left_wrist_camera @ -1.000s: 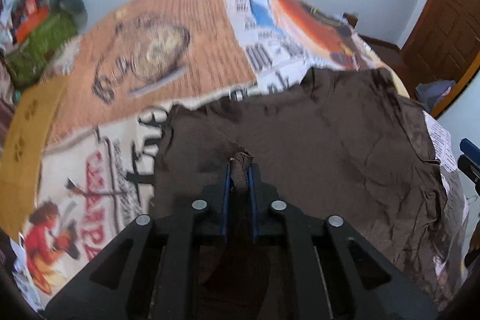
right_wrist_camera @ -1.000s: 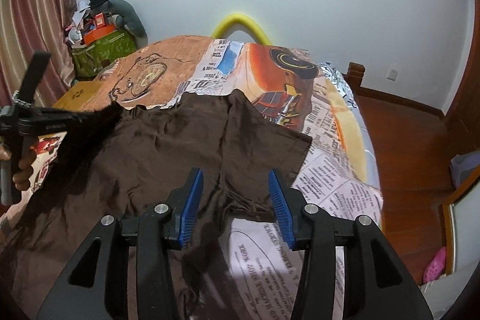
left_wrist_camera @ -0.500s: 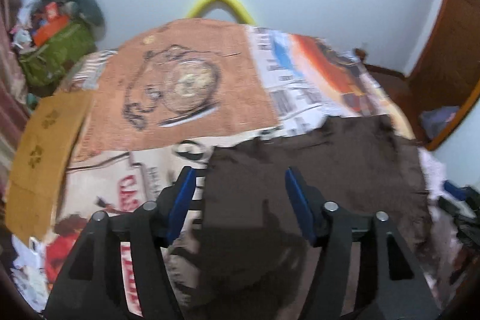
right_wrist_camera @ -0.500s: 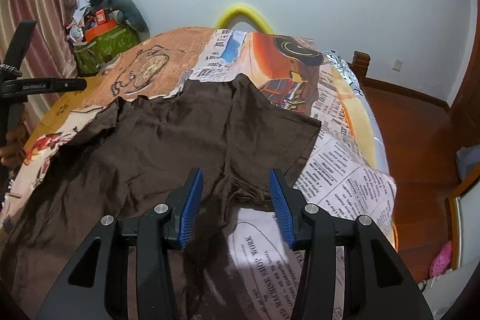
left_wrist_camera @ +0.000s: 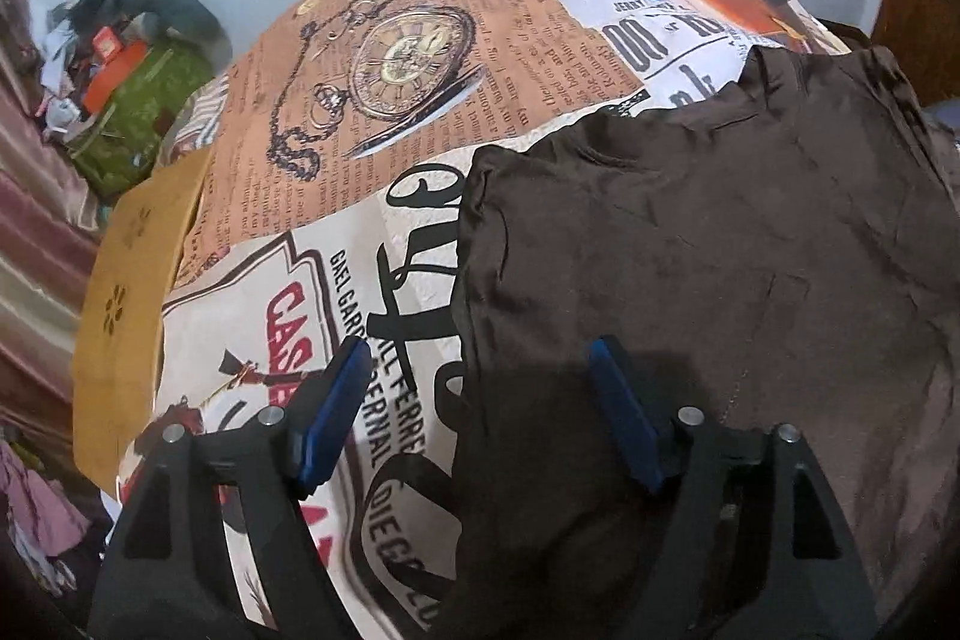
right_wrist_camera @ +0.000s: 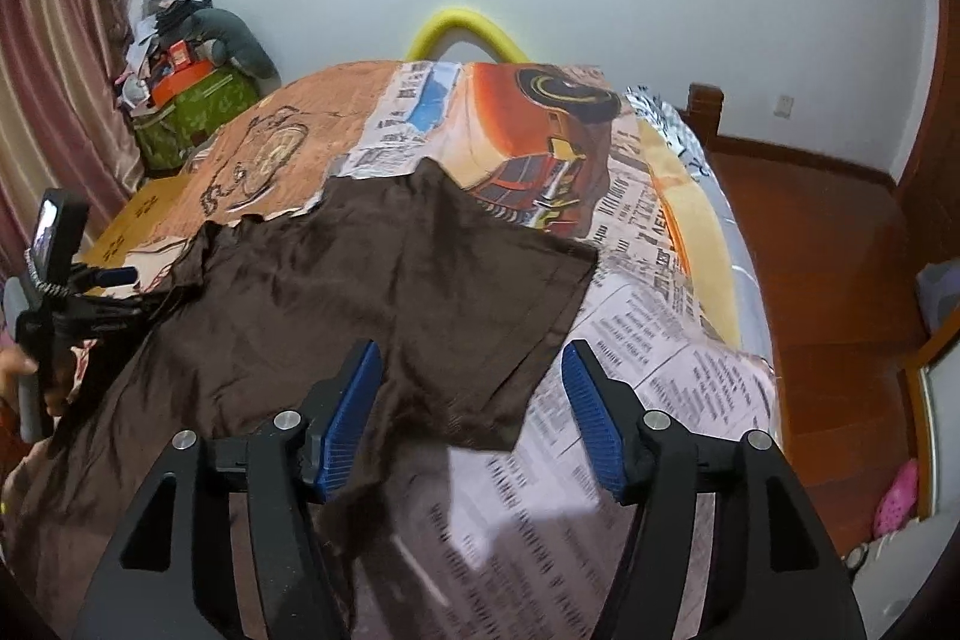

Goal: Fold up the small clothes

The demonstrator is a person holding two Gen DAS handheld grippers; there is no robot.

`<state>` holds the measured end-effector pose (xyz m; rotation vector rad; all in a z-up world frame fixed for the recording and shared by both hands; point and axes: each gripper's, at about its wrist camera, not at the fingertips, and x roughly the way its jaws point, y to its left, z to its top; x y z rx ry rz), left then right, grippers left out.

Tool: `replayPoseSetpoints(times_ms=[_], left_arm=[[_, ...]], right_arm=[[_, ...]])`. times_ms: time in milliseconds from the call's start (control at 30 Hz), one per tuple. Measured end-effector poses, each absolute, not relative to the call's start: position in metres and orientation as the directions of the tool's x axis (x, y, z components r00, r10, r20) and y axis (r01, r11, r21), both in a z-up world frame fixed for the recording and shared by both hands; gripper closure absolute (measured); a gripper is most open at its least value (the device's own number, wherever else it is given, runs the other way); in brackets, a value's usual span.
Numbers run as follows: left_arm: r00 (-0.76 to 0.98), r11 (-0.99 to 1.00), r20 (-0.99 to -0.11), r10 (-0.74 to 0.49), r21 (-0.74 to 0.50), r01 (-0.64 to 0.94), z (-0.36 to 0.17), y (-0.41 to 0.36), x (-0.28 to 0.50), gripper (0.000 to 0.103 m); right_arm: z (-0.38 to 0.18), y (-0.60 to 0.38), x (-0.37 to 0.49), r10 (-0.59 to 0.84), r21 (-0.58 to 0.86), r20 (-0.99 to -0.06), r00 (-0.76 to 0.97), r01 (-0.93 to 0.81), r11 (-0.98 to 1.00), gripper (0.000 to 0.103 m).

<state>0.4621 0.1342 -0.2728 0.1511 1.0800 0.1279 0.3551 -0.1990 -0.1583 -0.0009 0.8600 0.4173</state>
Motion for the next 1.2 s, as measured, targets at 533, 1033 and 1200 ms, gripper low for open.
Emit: replayPoseSetpoints(times_ms=[533, 1033, 1200], left_arm=[[0.520, 0.994, -0.850, 0.089, 0.105, 0.001, -0.249, 0.124, 0.450, 0.020], [0.560, 0.996, -0.824, 0.084, 0.090, -0.017, -0.227, 0.123, 0.429, 0.020], [0.585, 0.994, -0.805, 0.095, 0.105, -0.016, -0.214, 0.127, 0.414, 0.020]], right_arm=[[-0.190, -0.206, 0.442, 0.276, 0.158, -0.828, 0.488, -0.270, 0.950, 0.063], [-0.151, -0.174, 0.410, 0.321, 0.115, -0.773, 0.547, -0.376, 0.919, 0.098], [-0.123, -0.143, 0.397, 0.365, 0.103, -0.743, 0.562, -0.443, 0.891, 0.099]])
